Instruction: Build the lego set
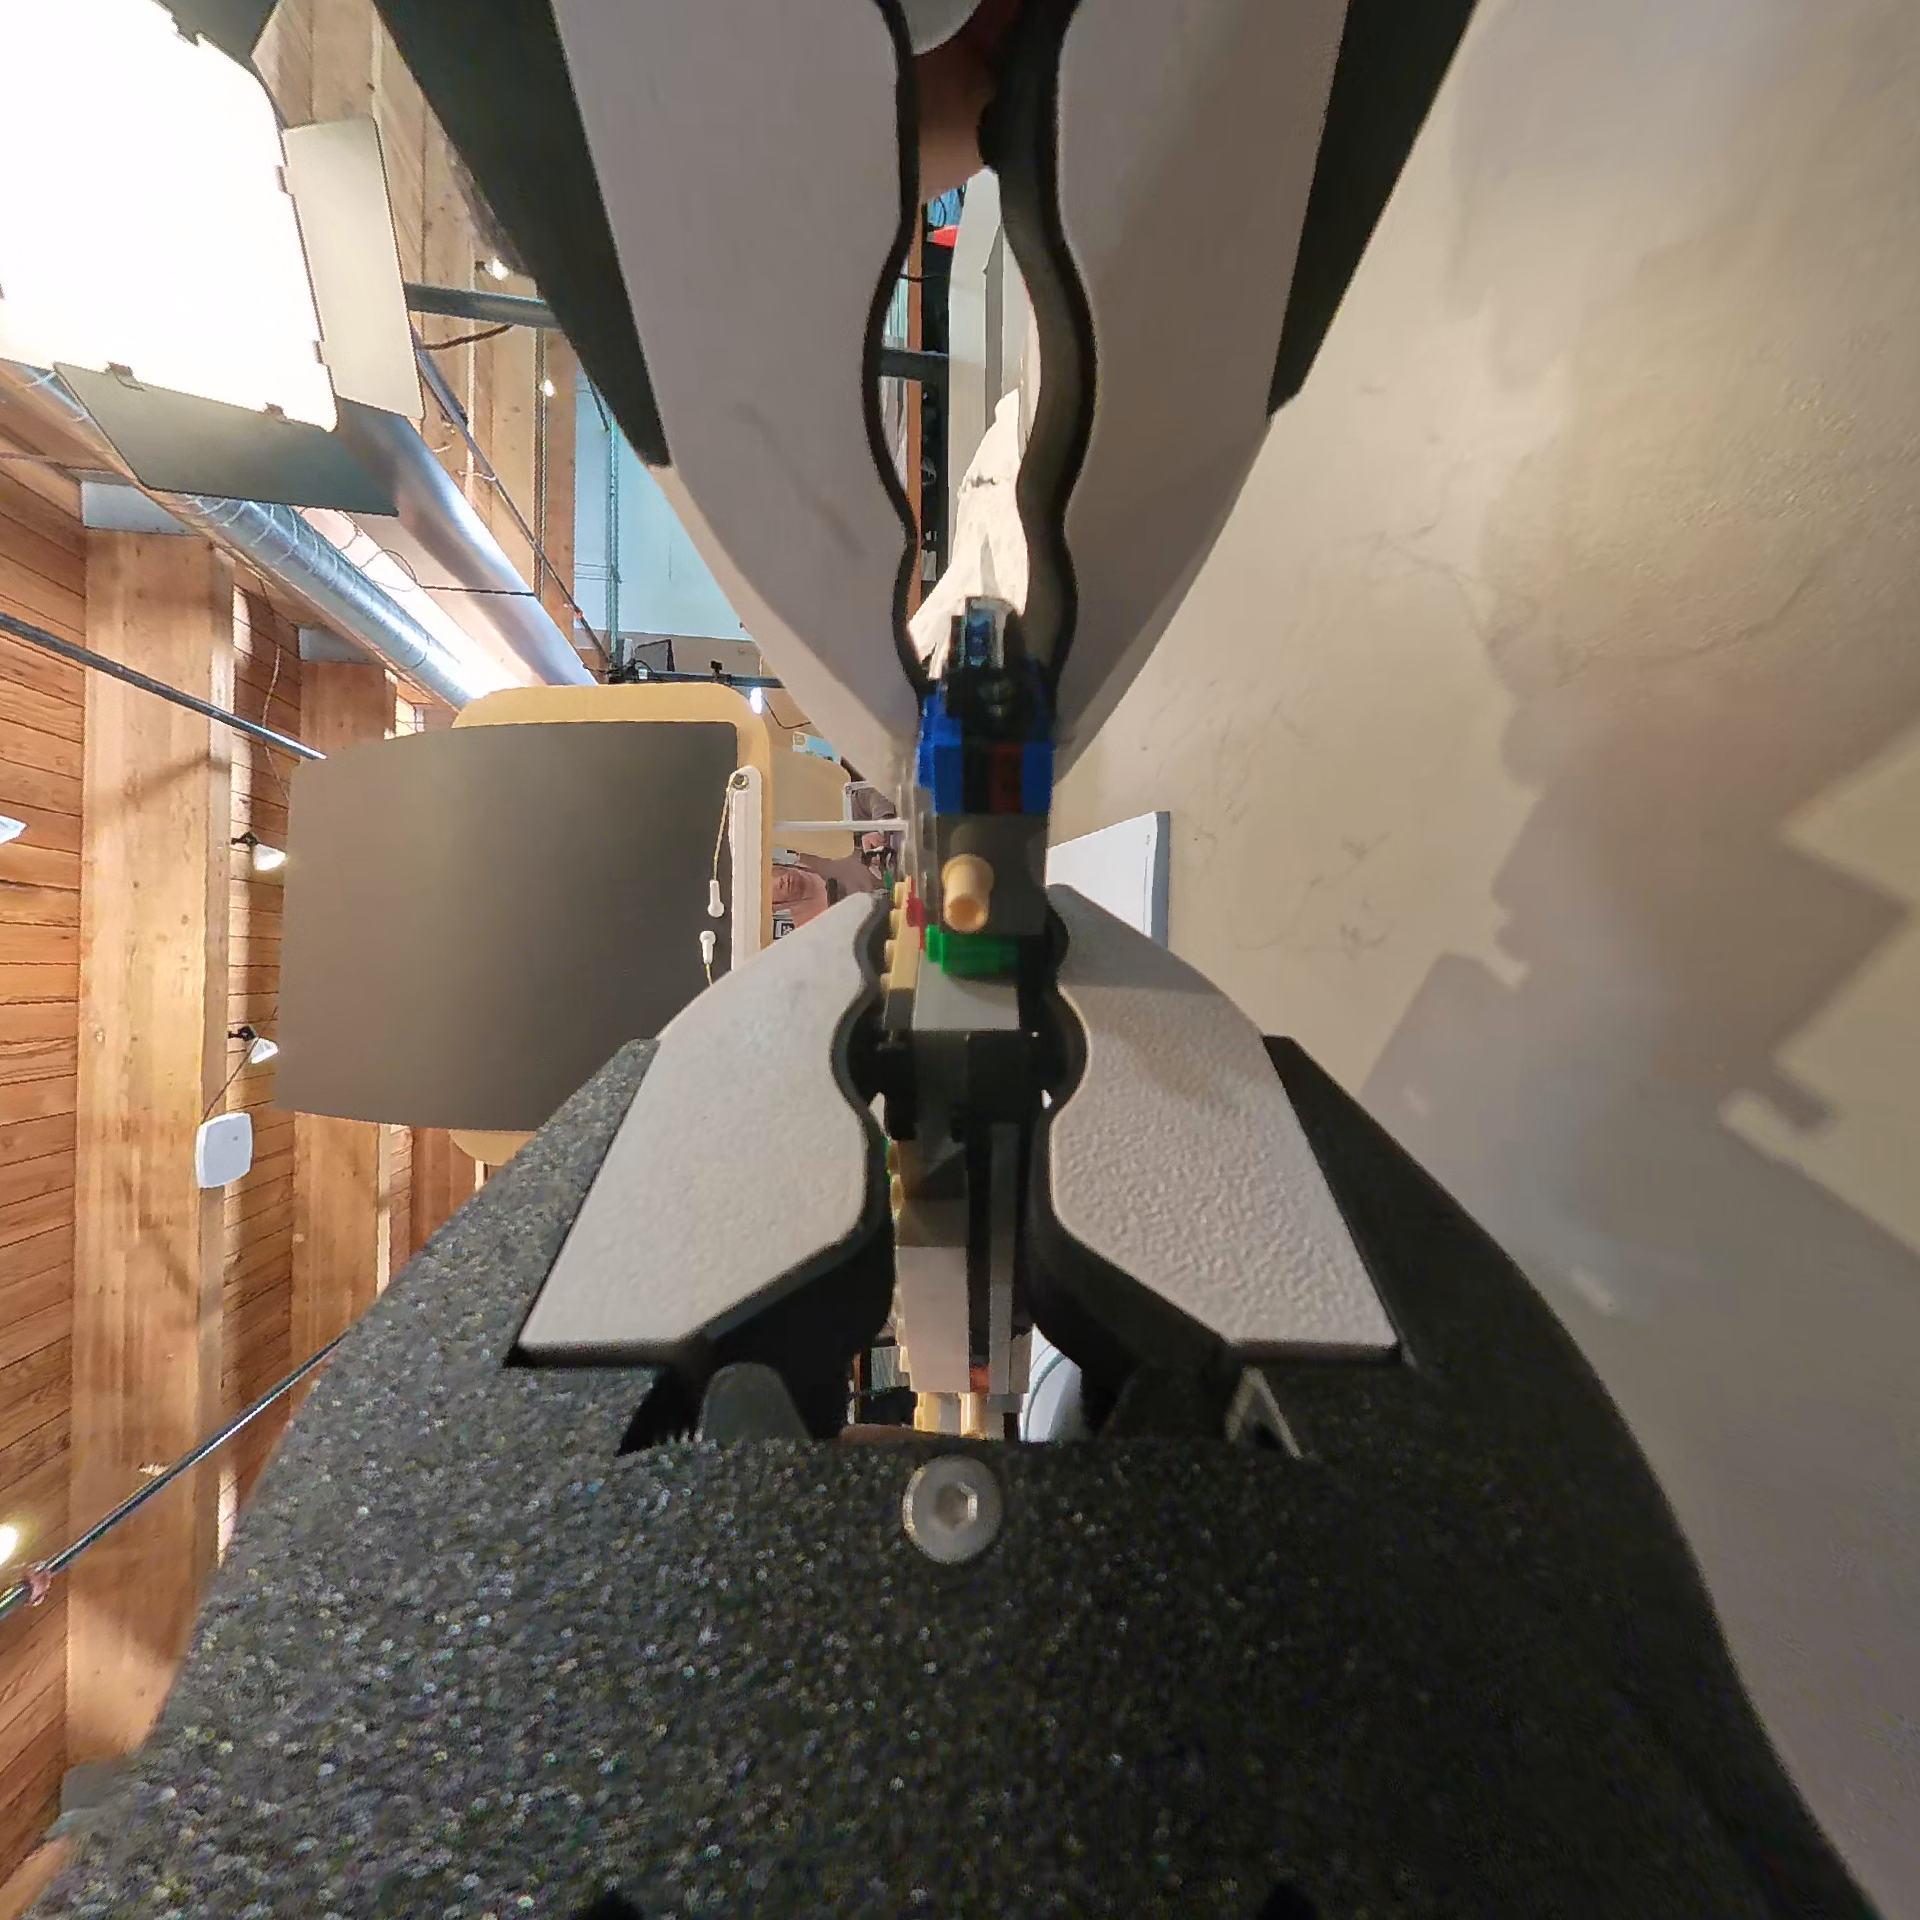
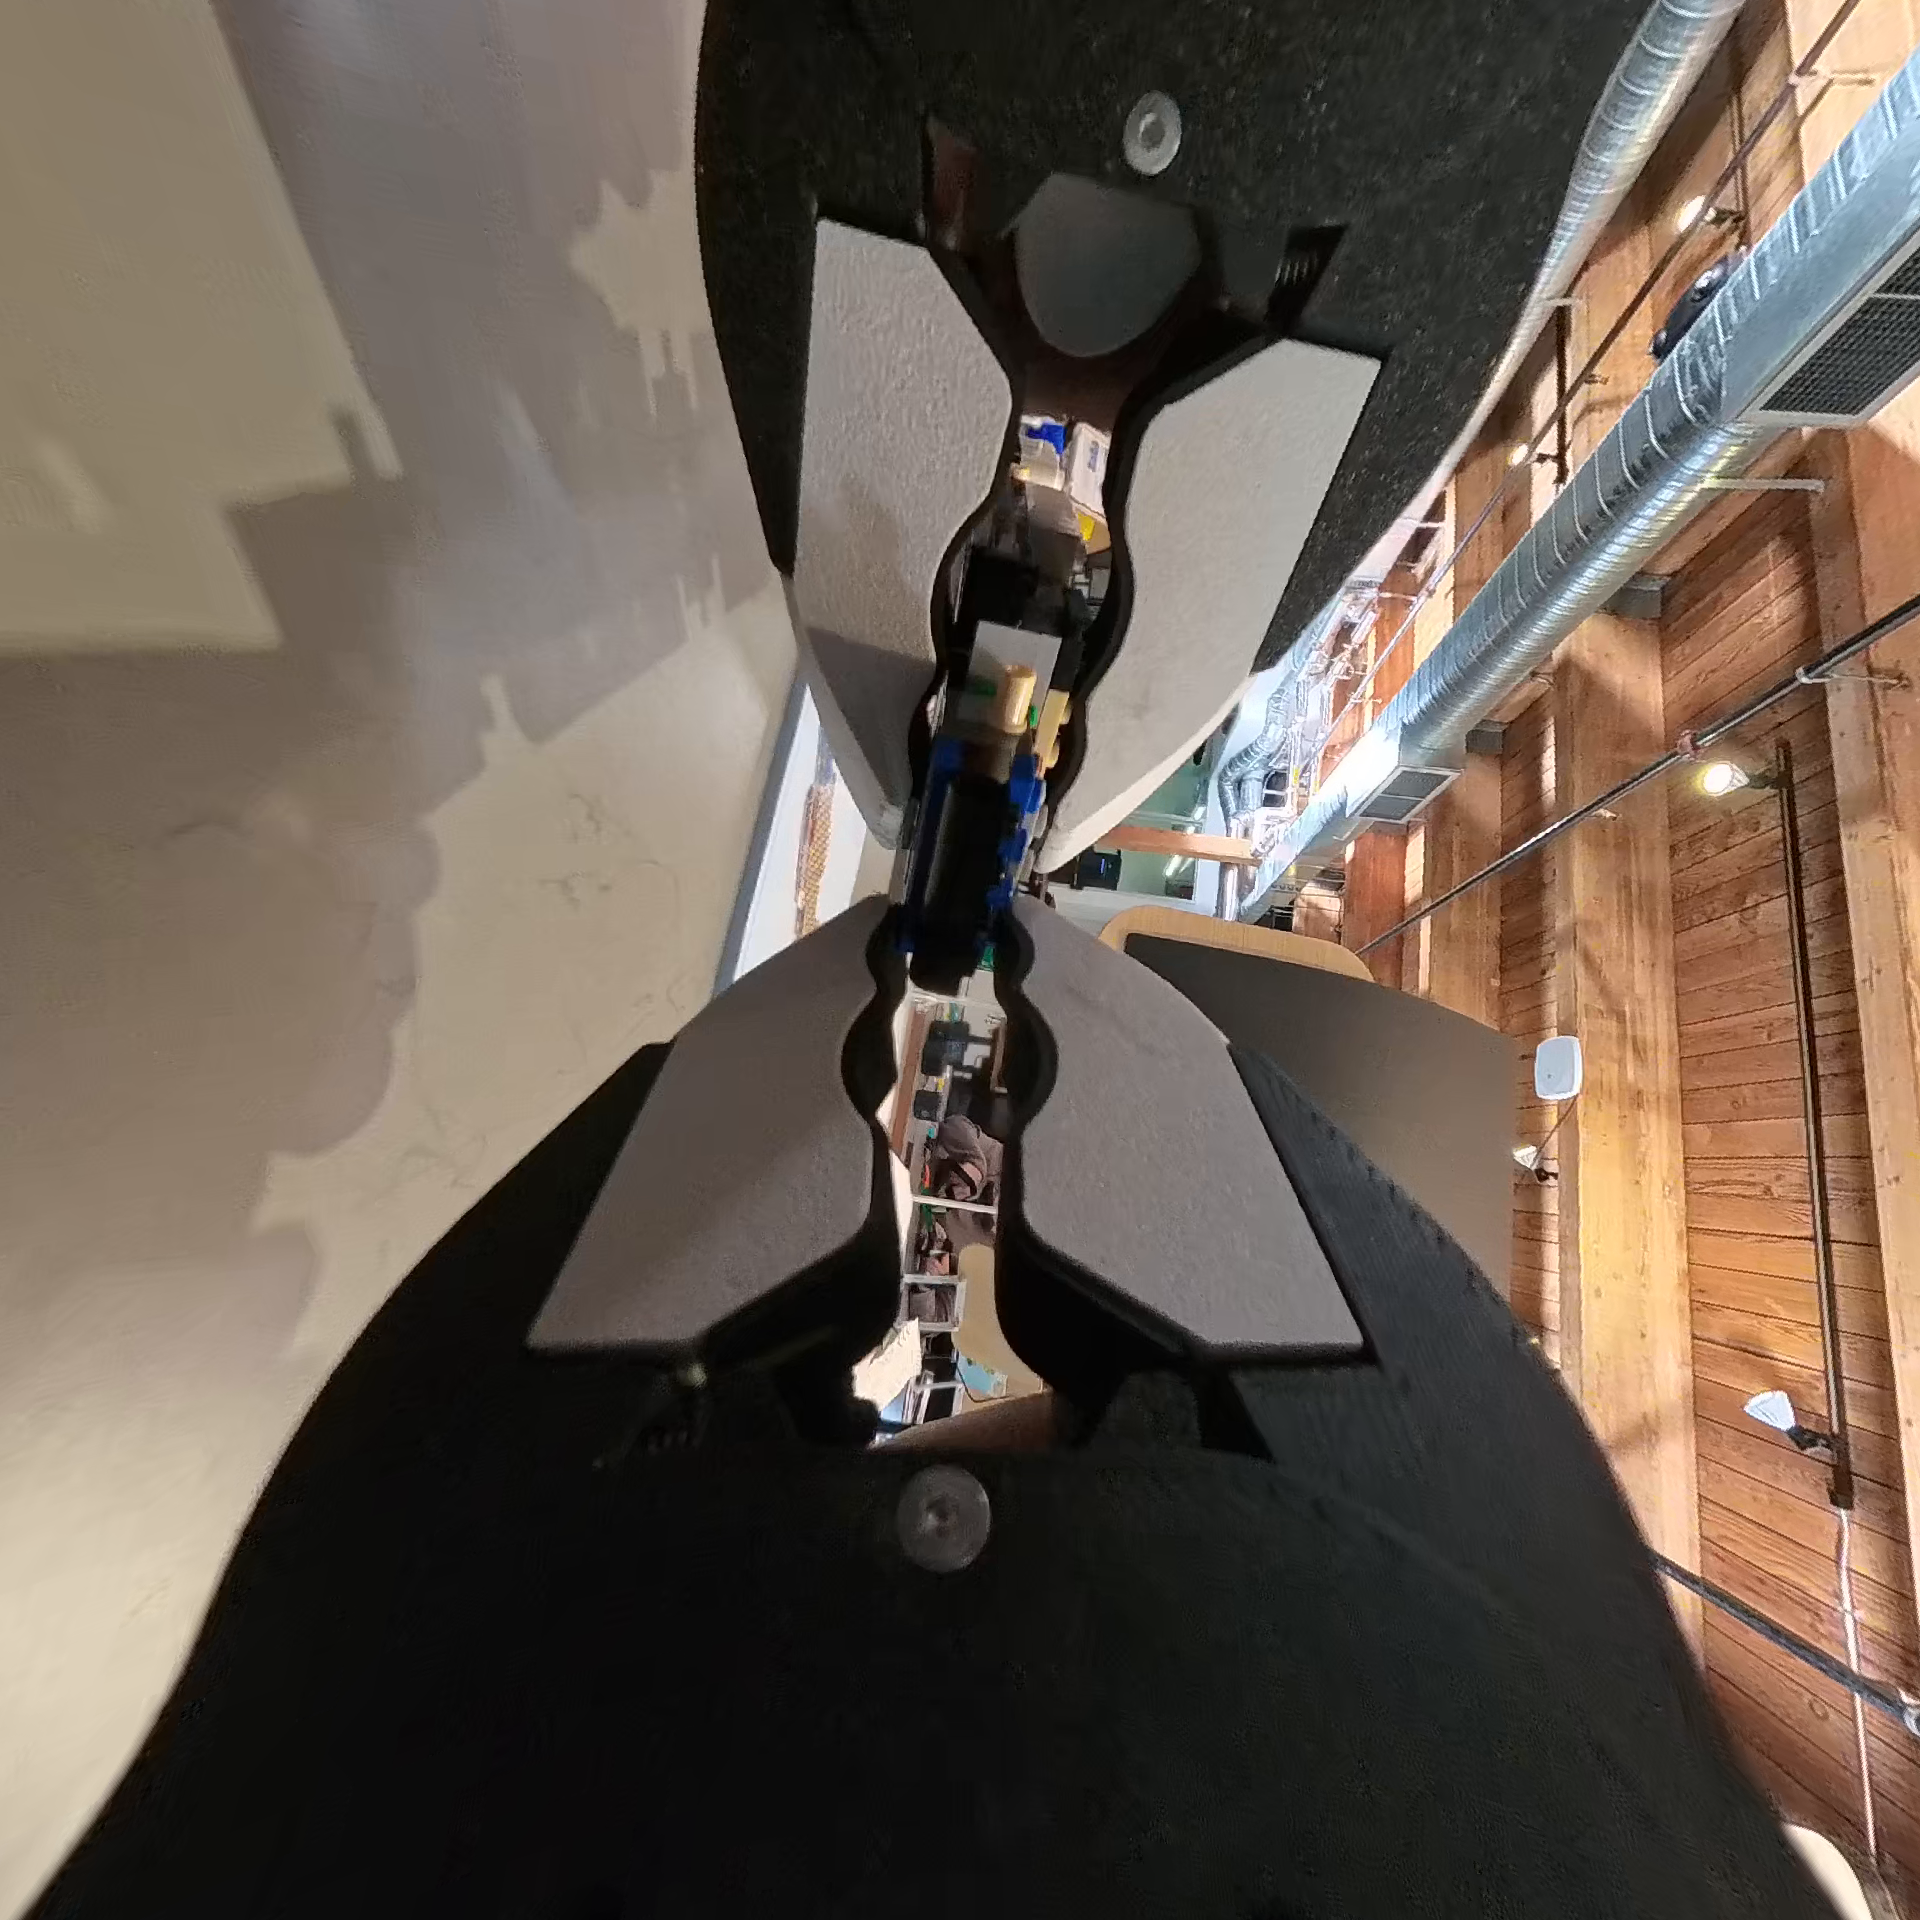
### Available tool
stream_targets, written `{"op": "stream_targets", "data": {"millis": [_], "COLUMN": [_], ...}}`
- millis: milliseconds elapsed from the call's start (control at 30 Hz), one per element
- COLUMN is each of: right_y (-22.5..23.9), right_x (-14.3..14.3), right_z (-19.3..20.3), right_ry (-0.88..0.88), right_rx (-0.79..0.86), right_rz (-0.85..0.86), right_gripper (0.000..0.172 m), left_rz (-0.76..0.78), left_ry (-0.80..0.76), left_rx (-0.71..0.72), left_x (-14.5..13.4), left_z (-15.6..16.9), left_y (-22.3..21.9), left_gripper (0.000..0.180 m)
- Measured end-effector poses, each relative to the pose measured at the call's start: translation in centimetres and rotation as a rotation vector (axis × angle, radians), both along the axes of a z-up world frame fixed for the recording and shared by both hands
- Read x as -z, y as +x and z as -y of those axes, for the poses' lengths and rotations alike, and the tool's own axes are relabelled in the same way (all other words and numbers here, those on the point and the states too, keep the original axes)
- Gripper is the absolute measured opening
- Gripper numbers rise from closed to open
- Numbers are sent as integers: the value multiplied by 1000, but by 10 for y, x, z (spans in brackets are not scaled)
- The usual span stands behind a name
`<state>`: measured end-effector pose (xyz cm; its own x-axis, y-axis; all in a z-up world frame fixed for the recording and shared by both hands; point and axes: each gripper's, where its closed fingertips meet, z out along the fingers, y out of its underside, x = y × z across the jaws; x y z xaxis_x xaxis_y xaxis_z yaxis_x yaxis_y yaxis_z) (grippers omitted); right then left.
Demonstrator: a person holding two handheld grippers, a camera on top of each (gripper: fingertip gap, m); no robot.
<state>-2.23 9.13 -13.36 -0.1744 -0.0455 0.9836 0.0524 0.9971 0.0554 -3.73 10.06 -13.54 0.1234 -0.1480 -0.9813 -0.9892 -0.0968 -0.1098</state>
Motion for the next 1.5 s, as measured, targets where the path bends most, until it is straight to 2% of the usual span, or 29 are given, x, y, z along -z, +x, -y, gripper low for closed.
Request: {"op": "stream_targets", "data": {"millis": [167,300,467,733,1333,1500], "right_y": [1,0,10,14,11,11], "right_x": [2,-3,-6,-8,-4,-2], "right_z": [-1,-4,6,16,13,17], "right_ry": [-2,-1,-66,-88,-100,-134], "right_rx": [2,29,-11,-56,-57,-83], "right_rz": [25,-23,-36,-36,-10,-17], "right_gripper": [16,16,25,15,15,24], "left_rz": [1,16,0,10,19,-12], "left_ry": [-8,-2,-2,-1,-25,-44], "left_rx": [-4,-27,-49,-47,-57,-87], "left_x": [2,-1,-1,-3,0,6], "left_z": [-1,-3,-3,-3,-4,-6], "left_y": [1,-1,-6,-7,-9,-16], "left_gripper": [25,25,25,25,25,25]}}
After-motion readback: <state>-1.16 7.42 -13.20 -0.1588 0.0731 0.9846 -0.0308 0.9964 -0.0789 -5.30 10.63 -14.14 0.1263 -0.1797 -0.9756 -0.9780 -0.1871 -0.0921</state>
